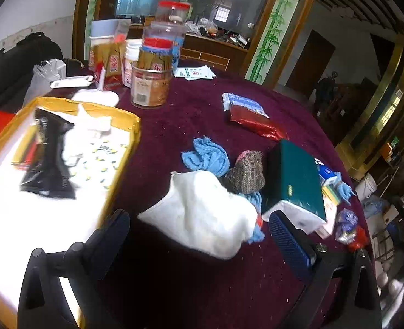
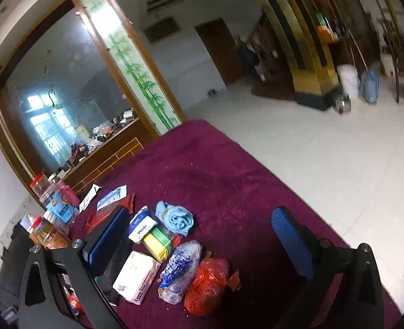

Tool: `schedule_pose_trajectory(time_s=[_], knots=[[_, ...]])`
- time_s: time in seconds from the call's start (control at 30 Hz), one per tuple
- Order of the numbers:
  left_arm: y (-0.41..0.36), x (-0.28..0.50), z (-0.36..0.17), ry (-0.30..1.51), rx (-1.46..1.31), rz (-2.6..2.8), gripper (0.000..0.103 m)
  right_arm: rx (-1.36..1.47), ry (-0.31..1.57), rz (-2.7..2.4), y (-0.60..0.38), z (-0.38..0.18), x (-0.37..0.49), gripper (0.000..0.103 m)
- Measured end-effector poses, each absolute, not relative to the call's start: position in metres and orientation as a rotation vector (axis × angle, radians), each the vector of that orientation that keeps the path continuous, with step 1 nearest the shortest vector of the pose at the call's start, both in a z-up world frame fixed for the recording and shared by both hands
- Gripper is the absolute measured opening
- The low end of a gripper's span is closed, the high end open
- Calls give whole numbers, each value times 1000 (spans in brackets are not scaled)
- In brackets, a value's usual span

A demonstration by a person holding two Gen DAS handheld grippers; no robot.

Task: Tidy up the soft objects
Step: 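Grasp the second white cloth with the left gripper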

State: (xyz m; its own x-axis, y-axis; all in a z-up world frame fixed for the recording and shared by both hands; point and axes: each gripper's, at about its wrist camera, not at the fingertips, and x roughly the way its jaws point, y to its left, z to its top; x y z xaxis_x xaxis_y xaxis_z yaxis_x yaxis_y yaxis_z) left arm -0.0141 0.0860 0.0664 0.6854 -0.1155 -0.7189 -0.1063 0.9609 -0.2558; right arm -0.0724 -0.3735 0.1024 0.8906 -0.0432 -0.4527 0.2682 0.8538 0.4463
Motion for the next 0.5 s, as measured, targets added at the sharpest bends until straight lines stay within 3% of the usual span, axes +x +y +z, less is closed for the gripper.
schedule_pose_trajectory(time_s=[0.13, 0.2, 0.27, 0.37, 0.5], knots=[[68, 9, 50, 816, -201, 37, 102, 484, 483, -157, -363, 99, -66, 103], [62, 15, 41, 826, -166, 11, 93, 440, 486, -147, -353, 101, -65, 103], [58, 16, 32, 867, -160, -62, 26, 391, 488, -144, -343, 102, -63, 103], [65, 6, 36, 871, -219, -123, 14, 334, 504, -143, -332, 100, -60, 103], [80, -19, 57, 832, -324, -199, 14, 310, 507, -152, -330, 99, -59, 103]])
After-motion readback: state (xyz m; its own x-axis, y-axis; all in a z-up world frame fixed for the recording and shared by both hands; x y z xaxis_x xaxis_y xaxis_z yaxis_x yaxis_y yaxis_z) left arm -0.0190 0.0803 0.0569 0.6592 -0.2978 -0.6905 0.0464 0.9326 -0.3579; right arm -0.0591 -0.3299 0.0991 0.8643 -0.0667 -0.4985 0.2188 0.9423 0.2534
